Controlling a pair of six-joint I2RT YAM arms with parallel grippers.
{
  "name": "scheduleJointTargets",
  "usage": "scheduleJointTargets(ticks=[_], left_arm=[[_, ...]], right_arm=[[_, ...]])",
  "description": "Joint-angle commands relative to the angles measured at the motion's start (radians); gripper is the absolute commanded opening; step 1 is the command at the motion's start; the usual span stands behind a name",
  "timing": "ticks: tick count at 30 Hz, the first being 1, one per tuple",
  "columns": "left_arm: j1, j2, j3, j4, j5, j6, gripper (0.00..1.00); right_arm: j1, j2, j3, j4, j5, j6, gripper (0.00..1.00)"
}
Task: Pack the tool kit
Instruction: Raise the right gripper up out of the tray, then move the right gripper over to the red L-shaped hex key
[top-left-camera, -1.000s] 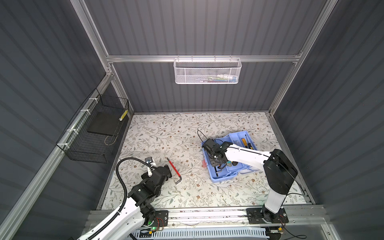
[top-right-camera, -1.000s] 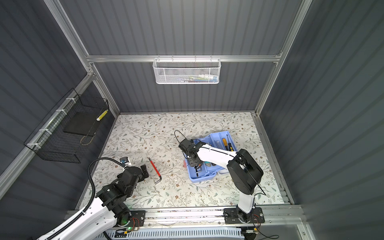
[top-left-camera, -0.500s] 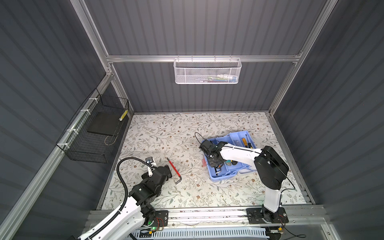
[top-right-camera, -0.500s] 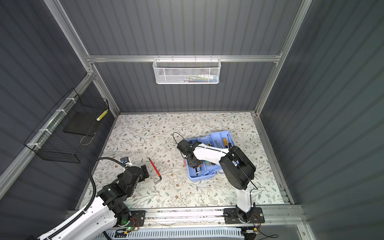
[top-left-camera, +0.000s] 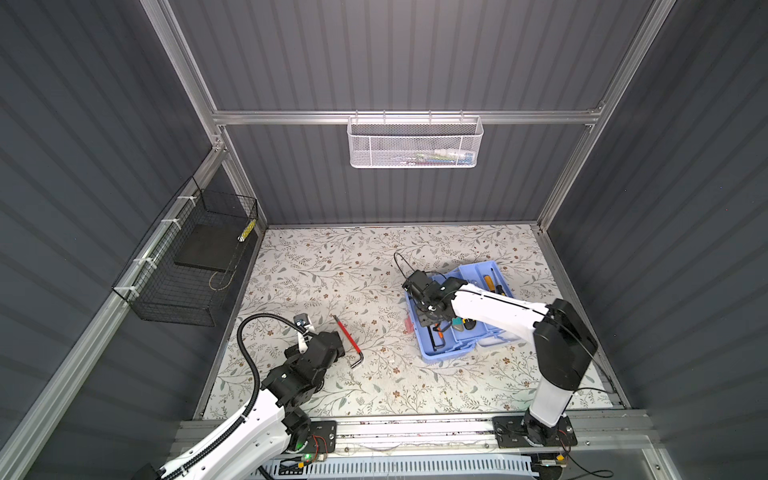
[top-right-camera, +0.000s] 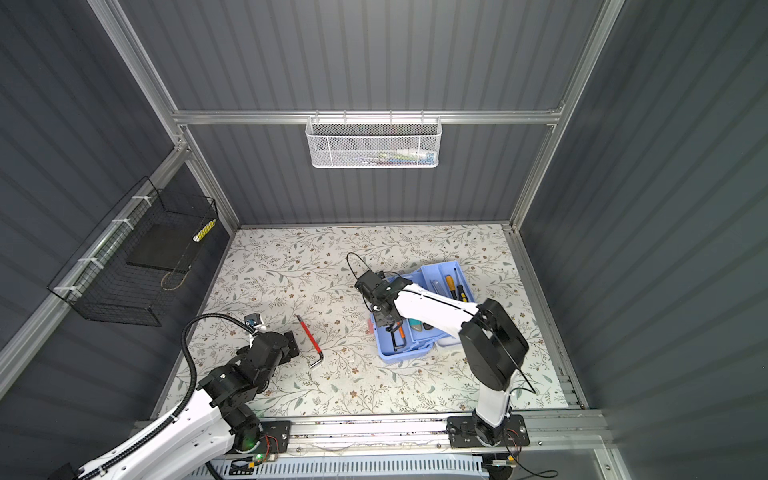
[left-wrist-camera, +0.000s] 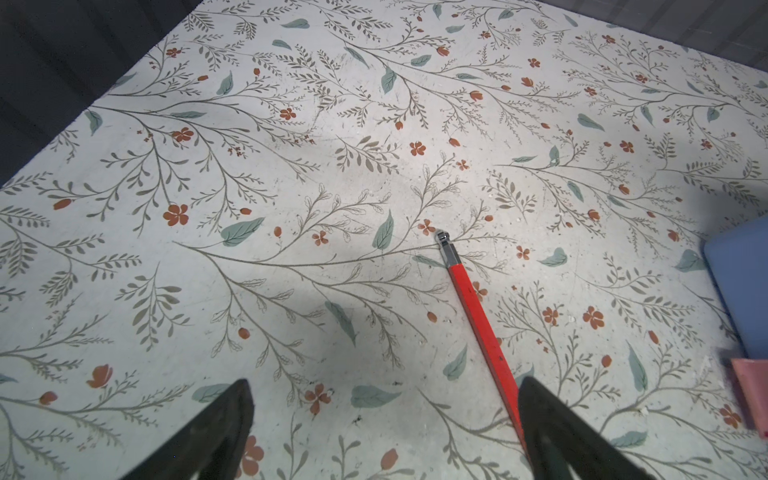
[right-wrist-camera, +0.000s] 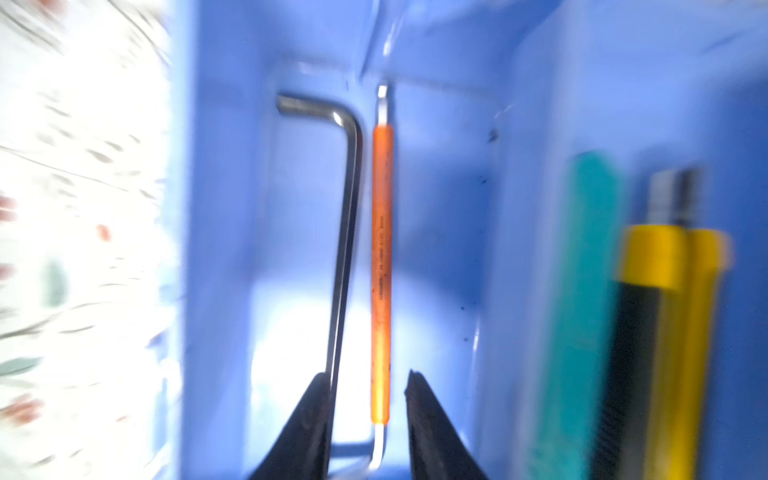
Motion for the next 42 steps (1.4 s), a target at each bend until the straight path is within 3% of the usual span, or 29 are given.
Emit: scheduleJointTargets(ticks=[1,7,10,16,23,30,37,42], left_arm=[[0.003,-0.002,0.013,-0.001,0.003,0.010,0.99],[0.003,0.039,0.018,0.039,0.043,0.050,0.99],[0.002,0.065,0.027,0.041,0.033,0.049,1.00],[0.003,0.021,0.022,-0.016,-0.039,-0.029,1.00],[0.003,-0.080,-0.002,-0.064,-0.088,-0.089,0.99],[0.003,-0.061,0.006,-0.067,-0.092,-0.089,0.99],[0.003,-0.070,0.005,-0.079,-0.112,-0.109,0.99],[0.004,-0.033,0.021,-0.101,-0.133,-0.139,0.99]], right_arm=[[0.010,-0.089,0.030,-0.022,-0.040,-0.008,0.36],[0.039,-0.246,-0.029,0.077,-0.162,-0.045,0.38],[0.046,-0.287,-0.050,0.107,-0.305,-0.080,0.40],[0.099,-0.276,-0.058,0.094,-0.332,-0.115,0.42],[0.164,-0.153,-0.032,0.147,-0.391,-0.180,0.40],[0.216,0.028,0.022,0.243,-0.427,-0.196,0.39],[0.238,0.270,0.200,0.244,-0.489,-0.226,0.36],[0.265,0.364,0.308,0.231,-0.442,-0.237,0.37]])
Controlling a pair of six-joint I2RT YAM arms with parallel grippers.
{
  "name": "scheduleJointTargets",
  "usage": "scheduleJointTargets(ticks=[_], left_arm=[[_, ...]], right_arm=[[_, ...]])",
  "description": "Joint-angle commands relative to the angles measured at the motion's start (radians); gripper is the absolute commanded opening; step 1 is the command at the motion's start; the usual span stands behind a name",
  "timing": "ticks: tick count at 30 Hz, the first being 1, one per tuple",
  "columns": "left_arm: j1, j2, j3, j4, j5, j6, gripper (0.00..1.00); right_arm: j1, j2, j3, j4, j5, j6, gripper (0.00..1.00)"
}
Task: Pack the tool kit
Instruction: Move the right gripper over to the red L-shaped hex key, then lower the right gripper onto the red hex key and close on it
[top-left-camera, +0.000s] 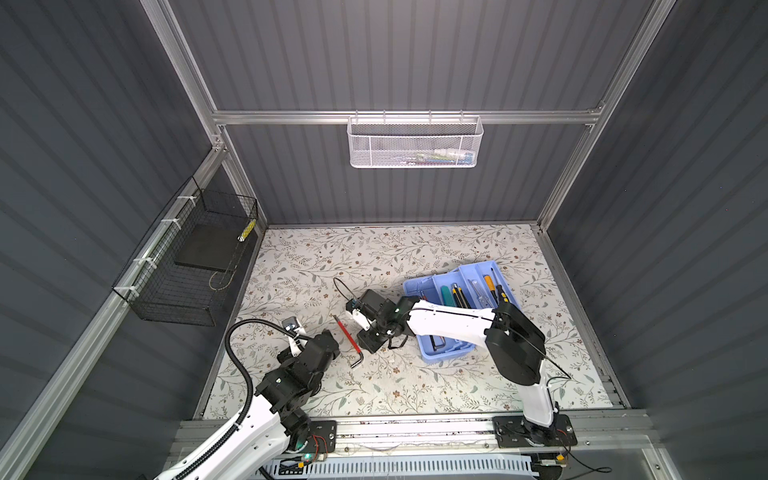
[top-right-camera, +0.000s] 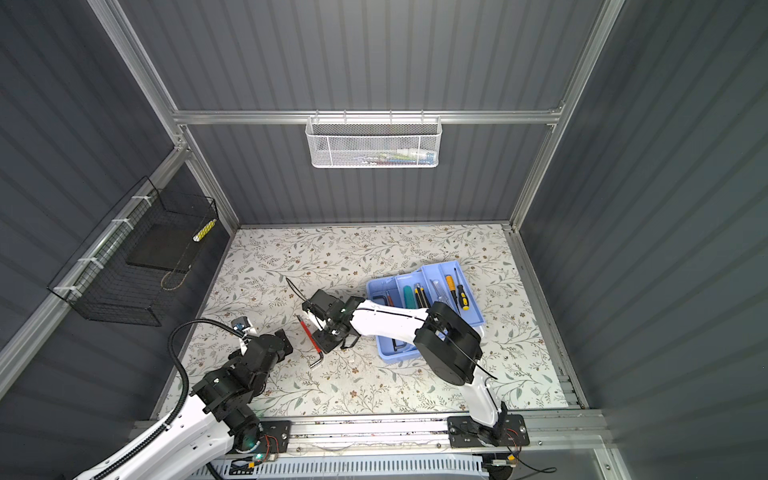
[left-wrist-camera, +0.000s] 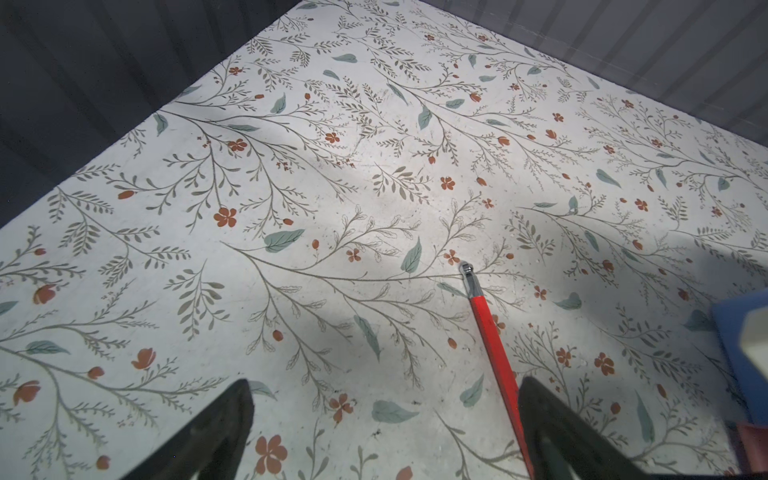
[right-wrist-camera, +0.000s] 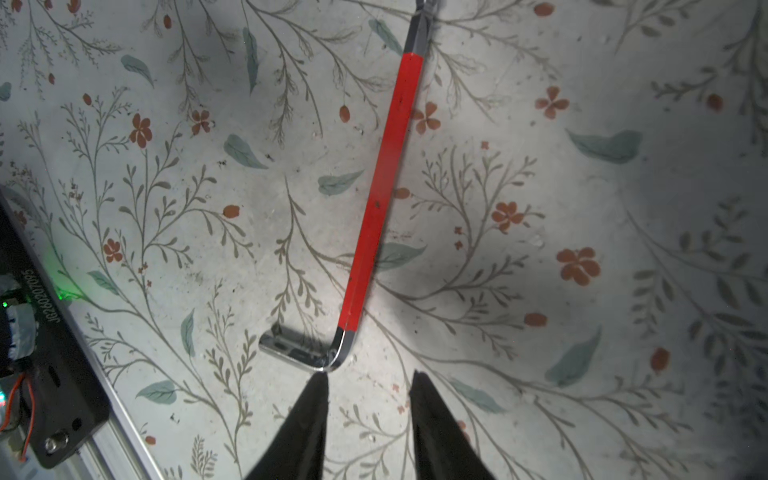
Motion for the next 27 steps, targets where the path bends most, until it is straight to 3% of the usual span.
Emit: scheduleJointTargets(ticks=[1,11,27], left_arm=[[0.002,0.025,0.024,-0.035,-0.033,-0.030,0.99],[0.003,-0.013,0.009,-0.021,-0.024,-0.014,0.99],[0.002,-0.023,0.005,0.004,0.010,0.030,0.99]], right_arm=[[0.023,0.041,0.079,-0.021,0.034,-0.018,0.38],[0.051,0.172,0.243,-0.127,0.188,0.014,0.40],[0.062,0.303,0.375,-0.204,0.222,0.066,0.39]])
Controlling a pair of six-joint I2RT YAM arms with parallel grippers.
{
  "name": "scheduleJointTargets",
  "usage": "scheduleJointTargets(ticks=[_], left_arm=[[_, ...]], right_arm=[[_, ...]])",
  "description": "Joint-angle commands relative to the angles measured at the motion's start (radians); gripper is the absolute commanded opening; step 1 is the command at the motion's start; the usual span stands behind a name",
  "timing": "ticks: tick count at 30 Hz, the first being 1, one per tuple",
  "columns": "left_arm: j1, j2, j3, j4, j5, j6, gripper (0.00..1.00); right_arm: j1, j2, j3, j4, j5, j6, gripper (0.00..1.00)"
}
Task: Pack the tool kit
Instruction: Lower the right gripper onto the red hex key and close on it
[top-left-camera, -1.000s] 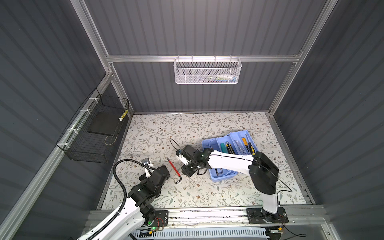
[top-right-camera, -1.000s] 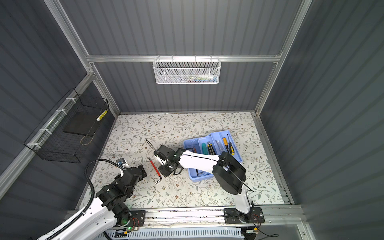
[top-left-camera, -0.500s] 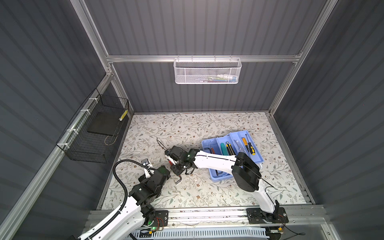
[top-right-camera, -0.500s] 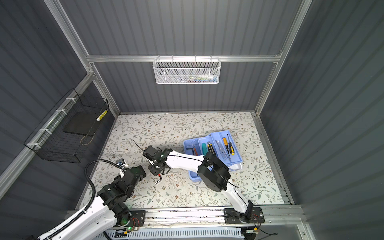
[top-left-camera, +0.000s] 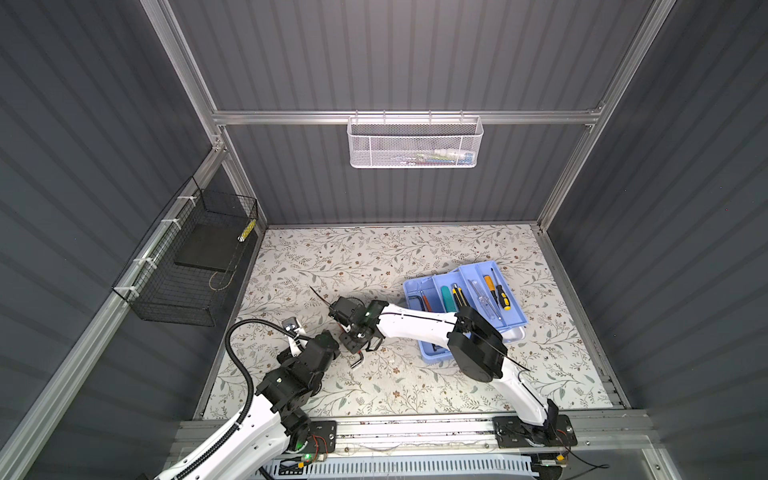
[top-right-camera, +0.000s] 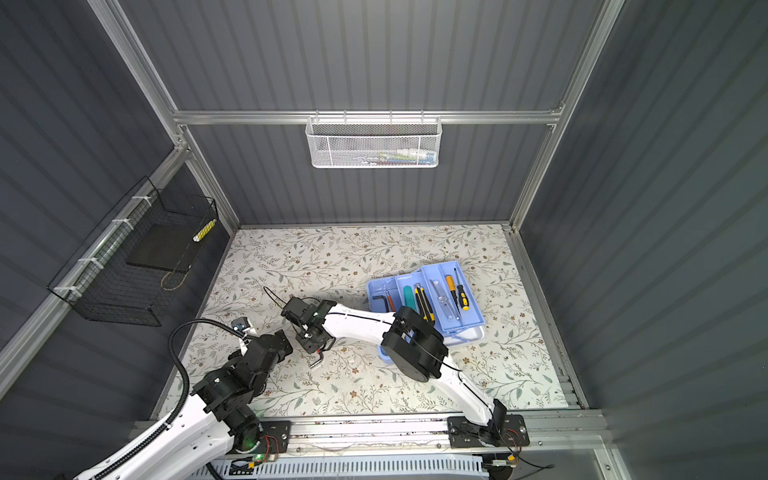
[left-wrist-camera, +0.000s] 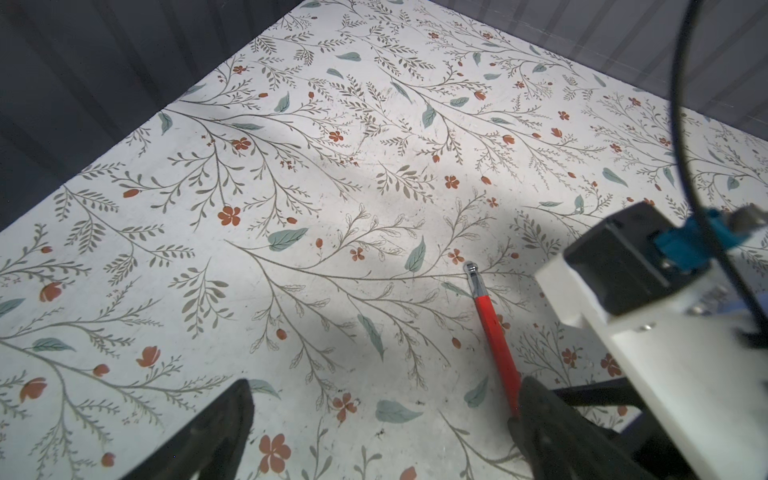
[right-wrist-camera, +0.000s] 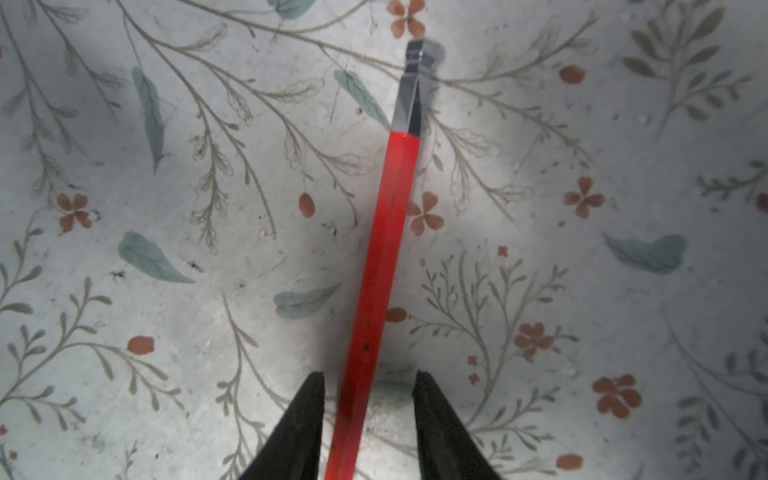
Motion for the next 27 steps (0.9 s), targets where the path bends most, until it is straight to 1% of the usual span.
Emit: scheduleJointTargets(ticks=[1,8,16,22,27], left_arm=[[0.003,-0.015,0.003,0.003,0.007,0.026,0.99],[0.003,-0.015,0.004,0.005,0.010,0.029,0.99],[0.003,-0.015,0.004,0.007,0.011,0.032,0.99],[0.003,-0.010,0.004,0.009,0.016,0.035,1.00],[0.003,-0.009,0.001,0.020,0.035,0.051,1.00]], right_arm=[[0.007,0.035,0.041,-0.062,0.032,0.025,0.39],[0.002,0.065,0.071,-0.093,0.045,0.035,0.35],[-0.023,0.064,0.061,-0.096,0.042,0.065,0.20],[-0.029,0.001,-0.019,-0.043,0.053,0.071,0.09],[-0.039,-0.025,-0.029,-0.037,0.065,0.078,0.02]])
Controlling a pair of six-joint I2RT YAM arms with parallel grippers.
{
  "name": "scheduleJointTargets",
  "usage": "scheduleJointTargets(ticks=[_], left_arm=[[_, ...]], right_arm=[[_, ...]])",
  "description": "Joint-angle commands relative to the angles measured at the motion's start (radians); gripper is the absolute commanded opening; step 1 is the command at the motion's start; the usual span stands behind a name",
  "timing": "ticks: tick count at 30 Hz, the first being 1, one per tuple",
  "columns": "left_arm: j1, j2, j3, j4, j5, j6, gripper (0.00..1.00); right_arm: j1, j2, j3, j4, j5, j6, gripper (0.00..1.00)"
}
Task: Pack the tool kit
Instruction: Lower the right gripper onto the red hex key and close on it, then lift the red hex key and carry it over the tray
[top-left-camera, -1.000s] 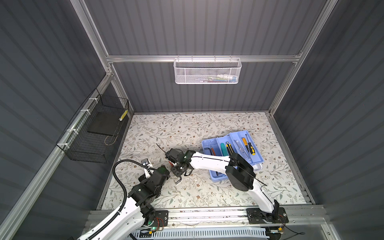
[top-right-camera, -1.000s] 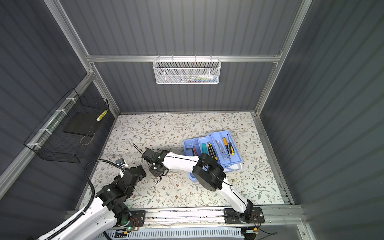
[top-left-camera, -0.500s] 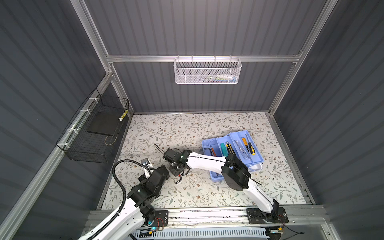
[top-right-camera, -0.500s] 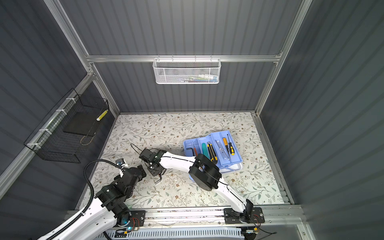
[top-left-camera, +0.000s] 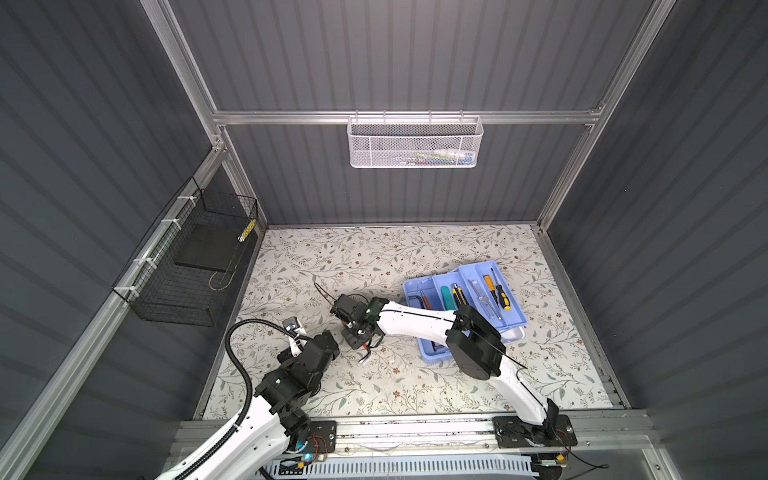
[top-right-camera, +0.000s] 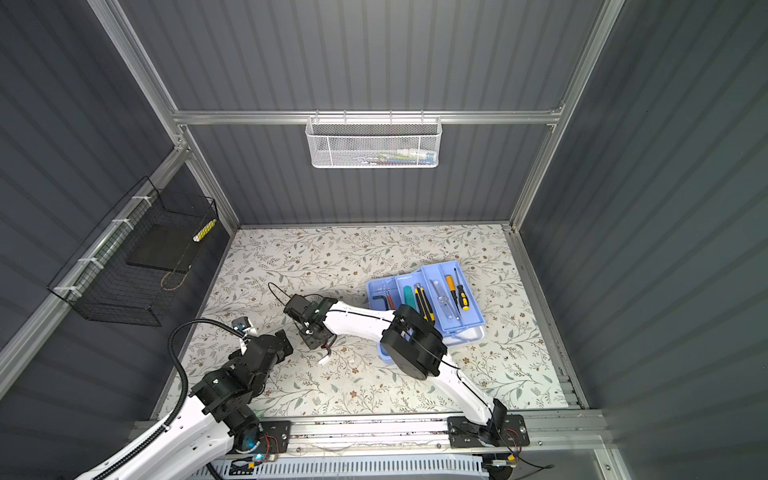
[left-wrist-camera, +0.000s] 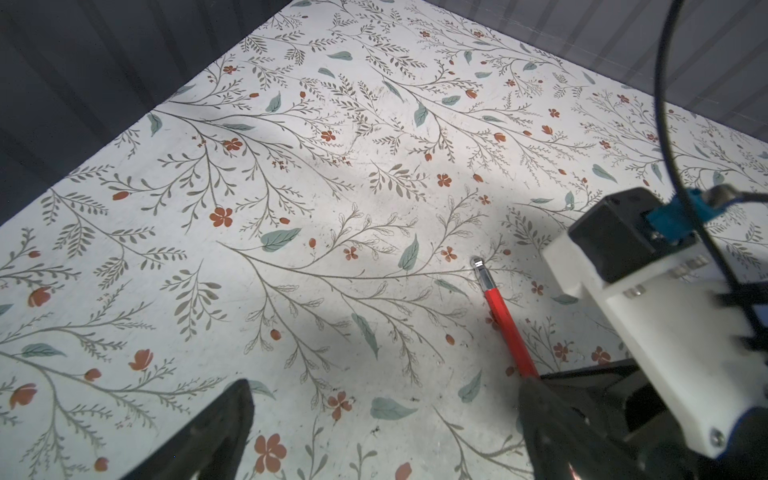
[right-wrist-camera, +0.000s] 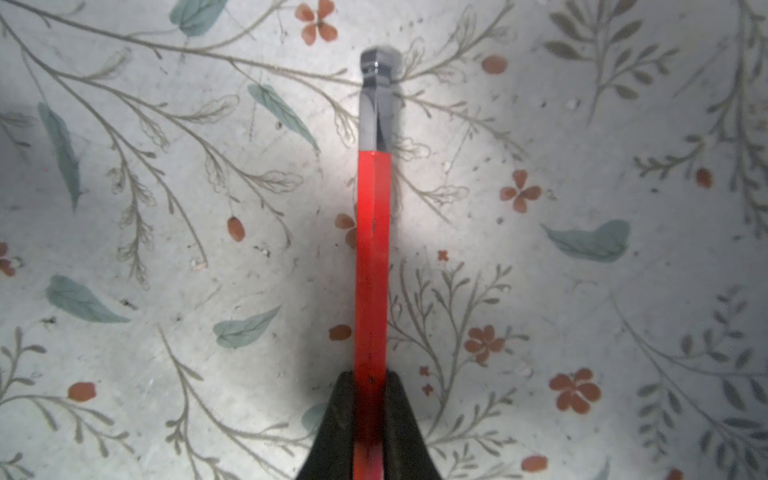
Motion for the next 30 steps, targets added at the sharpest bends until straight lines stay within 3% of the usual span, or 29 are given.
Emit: scheduleJointTargets(ticks=[1,15,21,30], left_arm=[[0.003,-0.001,0.002,0.018,0.014,0.030,0.99],[0.003,0.114,0.026,0.089,0.104,0.118,0.99],[0.003,0.066,0.013,0.082,0.102,0.115,0.99],[0.003,-0.017,-0.012,0.080,0.125,0.130,1.00]], right_arm=[[-0.015,-0.035,-0.033,-0.015,0.026,0.013,0.01],[-0.051,-0.141,-0.127,0.081,-0.036,0.018,0.00],[-0.051,-0.145,-0.117,0.080,-0.081,0.029,0.00],[-0.042,-0.161,-0.125,0.081,-0.029,0.020,0.00]])
